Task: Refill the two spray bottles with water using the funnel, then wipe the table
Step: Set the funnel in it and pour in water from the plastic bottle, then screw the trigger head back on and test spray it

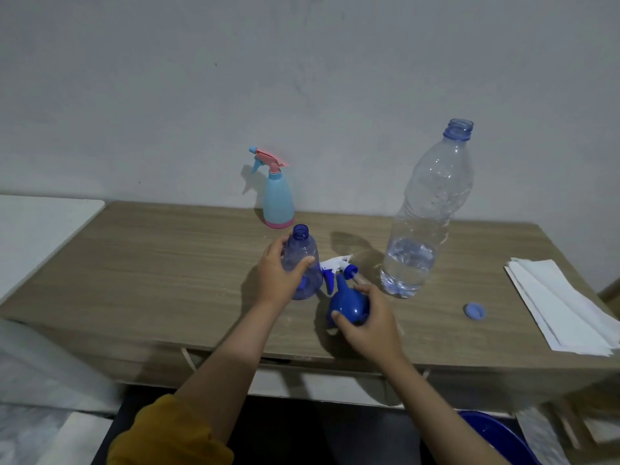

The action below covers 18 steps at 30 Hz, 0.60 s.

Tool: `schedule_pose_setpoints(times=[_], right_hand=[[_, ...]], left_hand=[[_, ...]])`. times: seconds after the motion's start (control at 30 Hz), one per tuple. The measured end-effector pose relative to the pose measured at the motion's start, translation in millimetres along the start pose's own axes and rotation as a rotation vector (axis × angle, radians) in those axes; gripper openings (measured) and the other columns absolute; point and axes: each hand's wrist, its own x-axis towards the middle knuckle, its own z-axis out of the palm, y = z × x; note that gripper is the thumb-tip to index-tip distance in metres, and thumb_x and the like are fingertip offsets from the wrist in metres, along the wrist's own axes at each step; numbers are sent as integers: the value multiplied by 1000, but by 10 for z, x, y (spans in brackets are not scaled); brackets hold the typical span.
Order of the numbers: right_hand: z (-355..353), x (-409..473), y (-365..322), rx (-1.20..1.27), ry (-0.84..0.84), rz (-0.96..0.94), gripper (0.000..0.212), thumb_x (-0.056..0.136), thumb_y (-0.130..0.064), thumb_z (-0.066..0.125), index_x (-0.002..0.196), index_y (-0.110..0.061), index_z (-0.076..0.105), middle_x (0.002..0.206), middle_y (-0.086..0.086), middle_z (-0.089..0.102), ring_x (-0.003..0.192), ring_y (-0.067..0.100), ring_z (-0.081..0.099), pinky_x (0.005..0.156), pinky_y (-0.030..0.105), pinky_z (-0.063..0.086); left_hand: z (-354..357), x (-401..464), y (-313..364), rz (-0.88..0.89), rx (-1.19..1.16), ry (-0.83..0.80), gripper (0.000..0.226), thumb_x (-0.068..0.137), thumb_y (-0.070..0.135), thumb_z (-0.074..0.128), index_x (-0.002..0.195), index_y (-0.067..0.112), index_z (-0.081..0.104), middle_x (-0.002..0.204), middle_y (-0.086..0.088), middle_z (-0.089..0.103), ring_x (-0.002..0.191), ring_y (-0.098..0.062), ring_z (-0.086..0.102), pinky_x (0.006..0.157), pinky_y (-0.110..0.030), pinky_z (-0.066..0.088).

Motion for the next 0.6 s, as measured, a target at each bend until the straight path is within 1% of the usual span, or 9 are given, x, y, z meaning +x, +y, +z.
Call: schedule_pose_setpoints(times=[0.03, 0.07, 0.17, 0.27, 0.33, 0.4, 0.43, 0.53, 0.6], right_hand=[[52, -31, 38, -21, 12, 0, 54, 66, -29, 83, 108, -24, 49, 108, -4, 56, 94, 10, 55, 76, 9, 42], [100, -49, 79, -41, 19, -1, 53, 67, -29, 83, 106, -24, 47, 105, -4, 55, 93, 13, 55, 74, 12, 41], [215, -83, 196, -108, 9, -1, 53, 67, -33, 82, 105, -21, 46, 103, -4, 52, 95, 18, 54, 72, 19, 40], [287, -132, 260, -128, -11, -7, 61, 67, -34, 81, 114, -15, 47, 109, -6, 48, 102, 20, 52, 78, 26, 46], [274, -166, 259, -104, -25, -22, 68, 67, -38, 81, 120, -15, 46, 113, -7, 47, 105, 17, 51, 81, 28, 49], [222, -200, 236, -74, -45, -46, 72, 68, -43, 79, 124, -16, 45, 117, -6, 49, 106, 12, 50, 83, 24, 48], [188, -216, 229, -65, -46, -76, 70, 69, -44, 78, 124, -16, 45, 117, -7, 50, 105, 10, 50, 84, 19, 46], [45, -215, 165, -101, 68, -204, 58, 76, -41, 73, 121, -10, 51, 114, -6, 52, 104, 5, 50, 89, 6, 38], [-72, -101, 84, -112, 138, -271, 50, 82, -37, 67, 119, -7, 55, 113, -4, 56, 106, 6, 53, 92, 8, 39]], left_hand=[[-3, 2, 1, -3, 6, -5, 49, 76, 30, 78, 119, 22, 56, 115, 6, 62, 104, -9, 57, 83, -20, 43], [-5, 6, 2, -6, 14, -8, 49, 76, 32, 78, 119, 24, 56, 115, 6, 62, 105, -9, 57, 84, -23, 45], [-14, 21, -10, -21, 41, -14, 49, 75, 38, 77, 118, 28, 55, 117, 8, 62, 106, -10, 58, 88, -31, 50], [-14, 28, -11, -20, 32, -10, 50, 74, 37, 77, 118, 28, 55, 116, 8, 62, 106, -10, 58, 90, -33, 50], [-8, 30, -8, -18, 34, -7, 49, 74, 37, 77, 117, 29, 55, 115, 8, 63, 106, -11, 58, 90, -35, 51], [-4, 30, -11, -21, 43, -8, 49, 74, 38, 77, 117, 29, 54, 116, 8, 62, 106, -11, 58, 89, -34, 51], [-2, 29, -15, -22, 49, -7, 50, 74, 38, 77, 117, 29, 54, 117, 8, 62, 107, -11, 58, 89, -34, 51], [3, 22, -23, -19, 50, 3, 50, 75, 38, 76, 119, 28, 54, 118, 8, 62, 107, -10, 58, 88, -32, 51], [10, 13, -20, -21, 46, 8, 50, 76, 37, 76, 119, 27, 54, 119, 8, 62, 107, -9, 57, 88, -29, 49]])
